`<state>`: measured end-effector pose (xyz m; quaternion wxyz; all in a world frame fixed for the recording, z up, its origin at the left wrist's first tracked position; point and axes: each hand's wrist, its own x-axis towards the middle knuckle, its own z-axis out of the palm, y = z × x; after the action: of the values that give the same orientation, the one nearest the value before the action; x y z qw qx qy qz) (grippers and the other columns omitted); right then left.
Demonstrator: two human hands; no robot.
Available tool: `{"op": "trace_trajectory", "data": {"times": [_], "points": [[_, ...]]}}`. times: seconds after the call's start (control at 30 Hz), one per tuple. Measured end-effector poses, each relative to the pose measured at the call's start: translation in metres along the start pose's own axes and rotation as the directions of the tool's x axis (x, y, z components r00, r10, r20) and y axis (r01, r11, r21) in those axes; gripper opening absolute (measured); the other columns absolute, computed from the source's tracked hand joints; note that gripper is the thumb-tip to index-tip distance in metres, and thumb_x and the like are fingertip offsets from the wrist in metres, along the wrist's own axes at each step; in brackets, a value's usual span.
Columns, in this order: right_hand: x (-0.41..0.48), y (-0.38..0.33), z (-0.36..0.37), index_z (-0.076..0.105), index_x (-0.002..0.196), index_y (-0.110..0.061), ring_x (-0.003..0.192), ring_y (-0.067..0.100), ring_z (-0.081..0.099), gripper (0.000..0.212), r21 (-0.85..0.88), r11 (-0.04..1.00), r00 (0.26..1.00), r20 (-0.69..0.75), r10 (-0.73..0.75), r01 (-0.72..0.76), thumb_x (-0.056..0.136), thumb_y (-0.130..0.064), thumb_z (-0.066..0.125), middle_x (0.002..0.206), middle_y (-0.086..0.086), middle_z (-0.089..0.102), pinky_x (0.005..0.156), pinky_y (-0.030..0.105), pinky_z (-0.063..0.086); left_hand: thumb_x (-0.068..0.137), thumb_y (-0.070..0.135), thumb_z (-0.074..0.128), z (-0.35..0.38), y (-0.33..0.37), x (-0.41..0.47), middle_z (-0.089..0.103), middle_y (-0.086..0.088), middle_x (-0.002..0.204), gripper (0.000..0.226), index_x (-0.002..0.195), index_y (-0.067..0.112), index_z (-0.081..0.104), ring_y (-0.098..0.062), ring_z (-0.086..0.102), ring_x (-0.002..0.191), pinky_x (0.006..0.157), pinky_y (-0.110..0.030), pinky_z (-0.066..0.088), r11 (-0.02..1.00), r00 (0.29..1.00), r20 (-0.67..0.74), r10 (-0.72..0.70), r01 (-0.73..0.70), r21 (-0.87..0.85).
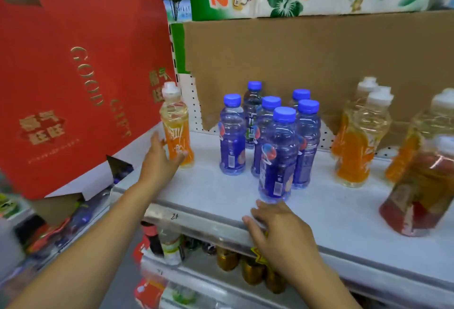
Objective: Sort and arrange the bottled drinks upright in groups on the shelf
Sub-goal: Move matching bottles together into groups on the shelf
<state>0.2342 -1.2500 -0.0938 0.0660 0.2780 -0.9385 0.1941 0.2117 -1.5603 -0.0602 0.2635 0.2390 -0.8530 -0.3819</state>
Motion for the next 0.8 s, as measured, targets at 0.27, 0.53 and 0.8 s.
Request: {"op": "trace_trajectory", "data": {"times": [0.27,0.53,0.8], "points": [[0.005,0.010,-0.002,0.073,0.110,-0.039,0.123,0.002,0.056,0.039,0.076,0.997,1.000,-0.025,0.014,-0.012,0.090,-0.066,0.052,0.130,-0.026,0.064,0.095,0.029,0.050,0.082,0.038,0.080,-0.006,-0.004,0.003,0.066,-0.002,0.118,0.050,0.122,0.021,0.055,-0.022,0.061,0.101,0.087,-0.036,0.047,1.000,0.994,0.111,-0.008,0.007,0.006],[-0.024,0.043,-0.041,0.080,0.093,-0.029,0.090,0.000,0.068,0.033,0.349,0.934,0.946,-0.270,0.178,-0.076,0.085,-0.056,0.064,0.093,-0.021,0.075,0.088,0.035,0.057,0.074,0.047,0.083,-0.012,0.023,-0.096,0.067,0.016,0.104,0.051,0.117,0.031,0.060,-0.002,0.061,0.095,0.080,-0.026,0.045,0.996,0.977,0.199,0.077,-0.066,-0.062],[-0.091,0.097,-0.069,0.078,0.101,-0.023,0.114,0.015,0.056,0.031,0.143,0.908,0.828,-0.373,0.419,-0.395,0.086,-0.049,0.070,0.098,-0.014,0.064,0.092,0.027,0.040,0.064,0.031,0.093,0.044,0.093,-0.152,0.074,0.016,0.094,0.046,0.104,0.033,0.069,0.000,0.068,0.092,0.078,-0.023,0.059,0.922,0.823,0.473,0.315,-0.146,-0.359]]}}
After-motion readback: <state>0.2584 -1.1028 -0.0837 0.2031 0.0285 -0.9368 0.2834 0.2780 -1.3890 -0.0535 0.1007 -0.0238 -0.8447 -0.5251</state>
